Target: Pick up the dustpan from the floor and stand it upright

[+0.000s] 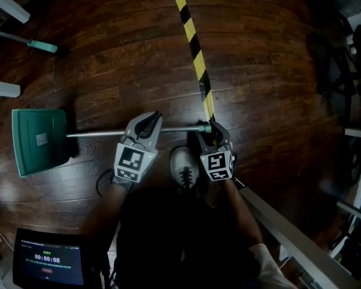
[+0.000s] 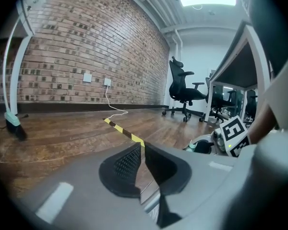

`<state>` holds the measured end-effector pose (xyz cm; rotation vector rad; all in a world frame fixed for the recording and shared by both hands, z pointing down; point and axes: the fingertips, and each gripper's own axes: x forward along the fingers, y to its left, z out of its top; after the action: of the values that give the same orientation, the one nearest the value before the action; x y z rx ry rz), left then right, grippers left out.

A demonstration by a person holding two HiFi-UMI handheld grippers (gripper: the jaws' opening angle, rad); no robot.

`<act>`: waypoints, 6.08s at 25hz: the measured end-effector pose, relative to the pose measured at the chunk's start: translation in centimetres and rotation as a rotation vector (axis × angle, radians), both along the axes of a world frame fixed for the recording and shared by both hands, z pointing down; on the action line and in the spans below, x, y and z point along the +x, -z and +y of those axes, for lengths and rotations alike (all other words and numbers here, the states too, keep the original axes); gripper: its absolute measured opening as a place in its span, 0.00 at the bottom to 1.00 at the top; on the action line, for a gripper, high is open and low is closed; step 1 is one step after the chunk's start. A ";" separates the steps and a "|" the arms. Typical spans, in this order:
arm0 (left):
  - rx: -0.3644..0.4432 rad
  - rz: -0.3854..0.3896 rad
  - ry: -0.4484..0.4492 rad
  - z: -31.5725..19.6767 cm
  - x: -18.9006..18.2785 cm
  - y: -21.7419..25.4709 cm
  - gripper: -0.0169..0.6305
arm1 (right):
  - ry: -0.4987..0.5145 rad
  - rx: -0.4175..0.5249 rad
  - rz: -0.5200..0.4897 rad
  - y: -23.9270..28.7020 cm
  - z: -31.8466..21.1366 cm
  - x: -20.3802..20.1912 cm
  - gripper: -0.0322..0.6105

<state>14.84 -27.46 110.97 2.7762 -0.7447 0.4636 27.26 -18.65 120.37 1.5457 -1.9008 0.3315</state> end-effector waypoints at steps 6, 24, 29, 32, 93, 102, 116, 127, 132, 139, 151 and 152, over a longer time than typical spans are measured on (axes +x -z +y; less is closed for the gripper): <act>0.002 -0.019 0.033 -0.5 -2.3 -1.1 0.04 | -0.081 -0.008 0.002 -0.6 -0.3 1.2 0.21; 0.115 -0.114 0.293 -4.6 -10.8 1.3 0.03 | -0.276 0.289 0.076 16.0 -6.5 8.7 0.18; 0.131 -0.055 0.334 -5.1 -11.7 5.0 0.03 | -0.253 0.363 0.139 22.8 -7.5 8.9 0.18; 0.174 -0.013 0.338 -5.6 -11.6 8.1 0.03 | -0.230 0.399 0.168 27.0 -8.0 8.7 0.19; 0.141 -0.078 0.573 -3.5 -24.1 62.7 0.03 | 0.456 -0.115 0.280 57.6 -10.0 -17.5 0.41; 0.183 -0.080 0.535 -1.6 -25.5 67.2 0.03 | 0.330 -0.132 0.062 63.9 -7.0 -19.5 0.40; 0.320 0.069 0.379 6.4 -27.6 81.4 0.03 | 0.216 0.260 -0.061 86.9 0.6 -26.0 0.07; 0.367 0.093 0.406 9.2 -30.0 89.3 0.03 | 0.067 0.502 -0.240 99.3 4.0 -22.1 0.07; 0.423 0.044 0.495 9.5 -28.4 91.5 0.03 | 0.109 0.557 -0.267 102.2 4.4 -19.7 0.07; 0.416 0.041 0.522 9.9 -25.6 91.8 0.03 | 0.142 0.540 -0.314 101.9 4.0 -17.6 0.07; 0.384 0.047 0.409 13.2 -28.3 89.3 0.03 | 0.071 0.507 -0.306 100.6 8.4 -20.9 0.07; 0.375 0.040 0.397 13.8 -28.9 88.5 0.03 | 0.073 0.508 -0.297 100.6 9.4 -21.6 0.07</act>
<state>-14.07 -13.67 22.50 2.8376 -1.4639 0.2056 5.63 -9.23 19.82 1.8178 -2.4017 0.0424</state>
